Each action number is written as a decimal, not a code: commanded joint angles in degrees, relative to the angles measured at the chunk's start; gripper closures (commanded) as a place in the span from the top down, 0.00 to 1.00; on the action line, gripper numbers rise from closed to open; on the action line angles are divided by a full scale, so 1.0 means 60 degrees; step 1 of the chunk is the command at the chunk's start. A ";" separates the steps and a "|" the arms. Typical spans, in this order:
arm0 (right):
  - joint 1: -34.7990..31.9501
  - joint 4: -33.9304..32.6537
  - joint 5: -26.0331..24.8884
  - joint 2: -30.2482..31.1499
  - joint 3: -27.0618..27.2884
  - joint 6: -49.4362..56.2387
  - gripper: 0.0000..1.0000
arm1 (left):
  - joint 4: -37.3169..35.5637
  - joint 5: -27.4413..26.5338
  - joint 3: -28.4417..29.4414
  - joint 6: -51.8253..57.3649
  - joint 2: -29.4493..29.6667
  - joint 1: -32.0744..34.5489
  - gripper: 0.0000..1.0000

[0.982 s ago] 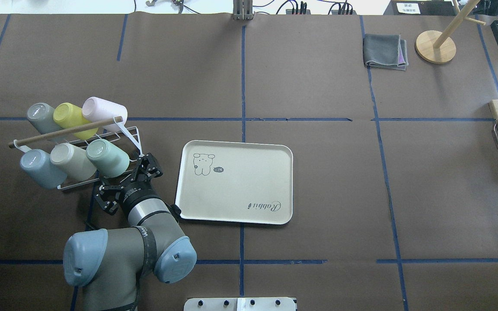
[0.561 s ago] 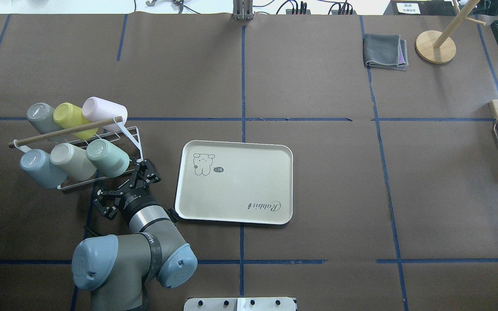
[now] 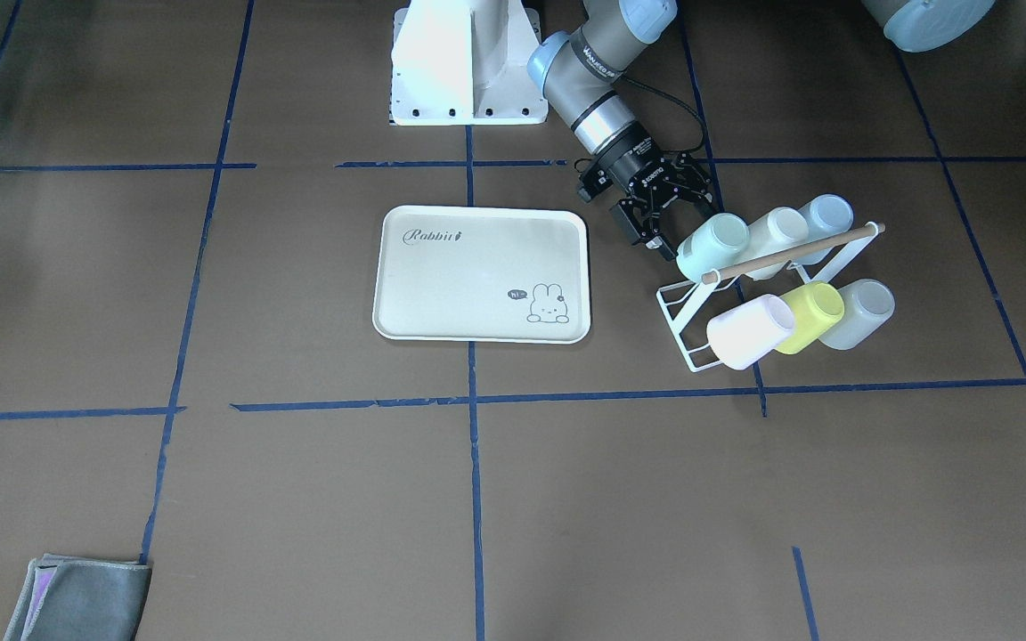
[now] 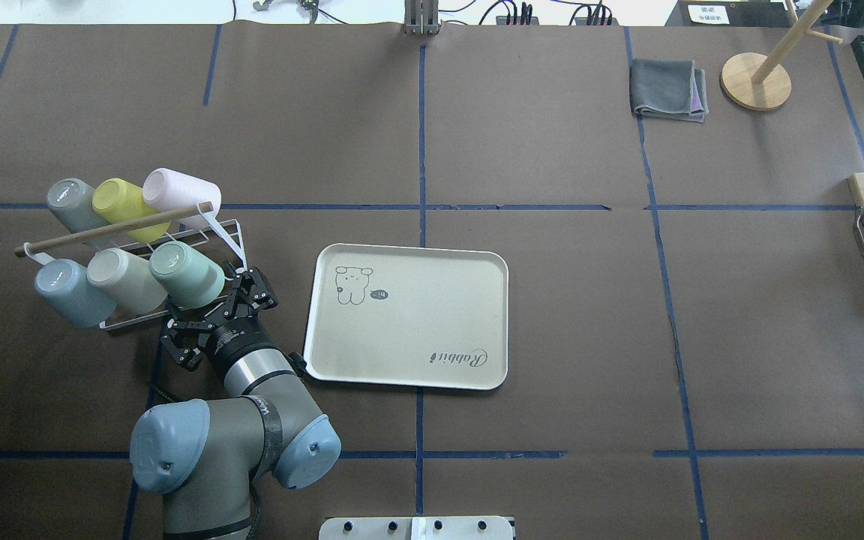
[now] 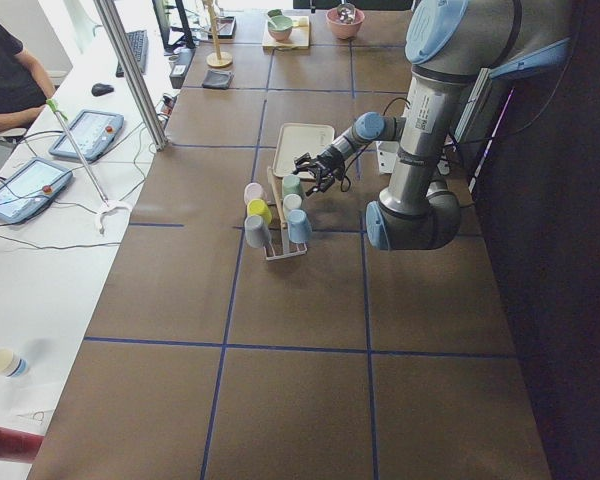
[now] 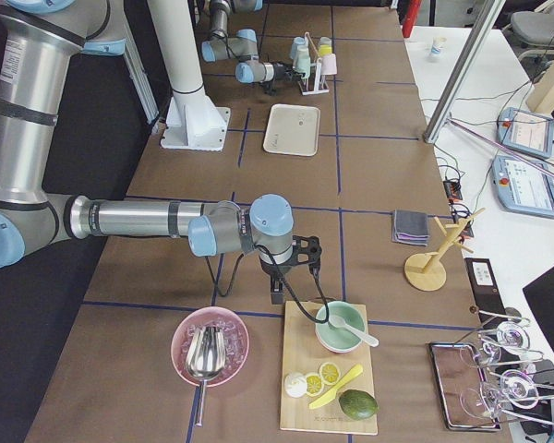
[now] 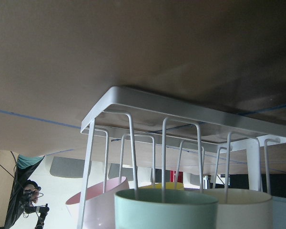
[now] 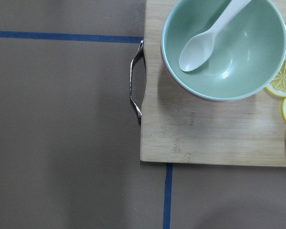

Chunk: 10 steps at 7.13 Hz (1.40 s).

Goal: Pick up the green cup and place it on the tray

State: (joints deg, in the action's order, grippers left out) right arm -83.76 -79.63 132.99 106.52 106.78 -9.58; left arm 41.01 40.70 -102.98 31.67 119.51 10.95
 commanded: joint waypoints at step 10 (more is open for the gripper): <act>0.0000 -0.0015 -0.0002 0.0030 0.0044 0.0000 1.00 | 0.0358 -0.0030 0.0566 -0.0019 -0.0040 0.0431 0.97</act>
State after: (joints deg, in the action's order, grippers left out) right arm -83.76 -79.70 133.02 106.69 107.01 -9.58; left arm 43.05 40.55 -99.91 31.48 119.28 13.36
